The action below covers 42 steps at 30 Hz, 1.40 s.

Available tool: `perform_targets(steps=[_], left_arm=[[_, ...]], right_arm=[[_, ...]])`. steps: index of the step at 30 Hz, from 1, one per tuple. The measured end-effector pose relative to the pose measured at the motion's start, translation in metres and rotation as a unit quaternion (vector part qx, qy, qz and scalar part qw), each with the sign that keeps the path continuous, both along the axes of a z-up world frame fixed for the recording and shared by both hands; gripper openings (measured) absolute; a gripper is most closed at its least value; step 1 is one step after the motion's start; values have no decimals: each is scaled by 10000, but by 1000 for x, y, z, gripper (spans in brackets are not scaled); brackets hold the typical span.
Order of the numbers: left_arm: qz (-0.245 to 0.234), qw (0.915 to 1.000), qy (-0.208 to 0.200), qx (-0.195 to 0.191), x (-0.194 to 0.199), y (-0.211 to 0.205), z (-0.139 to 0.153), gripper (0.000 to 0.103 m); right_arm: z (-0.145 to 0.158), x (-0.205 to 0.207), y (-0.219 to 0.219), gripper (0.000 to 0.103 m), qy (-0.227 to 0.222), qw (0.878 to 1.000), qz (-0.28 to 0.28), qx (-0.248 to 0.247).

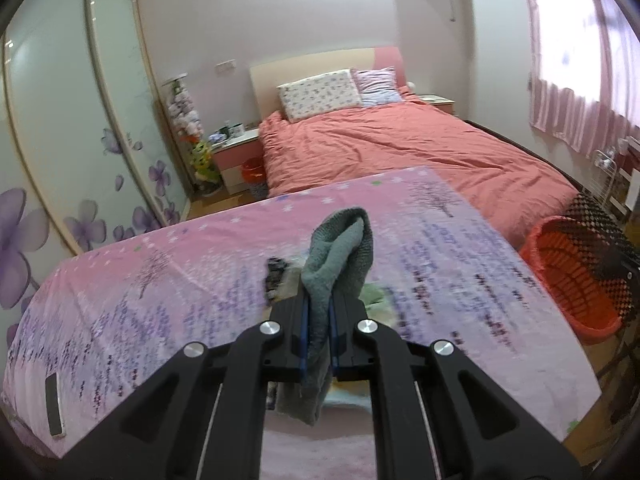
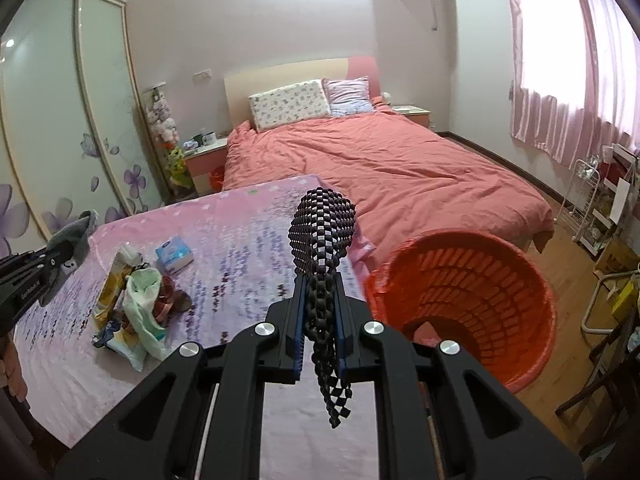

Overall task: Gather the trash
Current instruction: 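Carry the mesh and cloth over the orange basket and open both tools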

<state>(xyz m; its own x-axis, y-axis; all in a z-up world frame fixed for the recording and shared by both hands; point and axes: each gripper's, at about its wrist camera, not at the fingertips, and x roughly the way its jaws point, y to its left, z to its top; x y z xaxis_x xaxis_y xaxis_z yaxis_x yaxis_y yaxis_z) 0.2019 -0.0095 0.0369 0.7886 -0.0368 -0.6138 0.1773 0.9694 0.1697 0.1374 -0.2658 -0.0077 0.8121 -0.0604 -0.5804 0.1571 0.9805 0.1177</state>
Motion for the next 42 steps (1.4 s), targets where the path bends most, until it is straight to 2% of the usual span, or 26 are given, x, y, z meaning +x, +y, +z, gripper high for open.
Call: perform_targets(steps=[9,19,31,42], left_arm=[[-632,9977,-11,-229,-10,-68,7,9],[-1476,9873,132,-573,-24,-159,0,9],[-2236,9699,584,-767,-16,-251,-39,9],[-2518,9592,989,-817,3,-306,-76,11]], right_arm=[[5,-15,-44,12,-144,9992,-339,158],[-2,-26,-101,12,-216,9960,-754,428],[-26,-12,-152,12,-66,9917,-1160,543],[-44,0,-180,13,46,9879,-1279,874]])
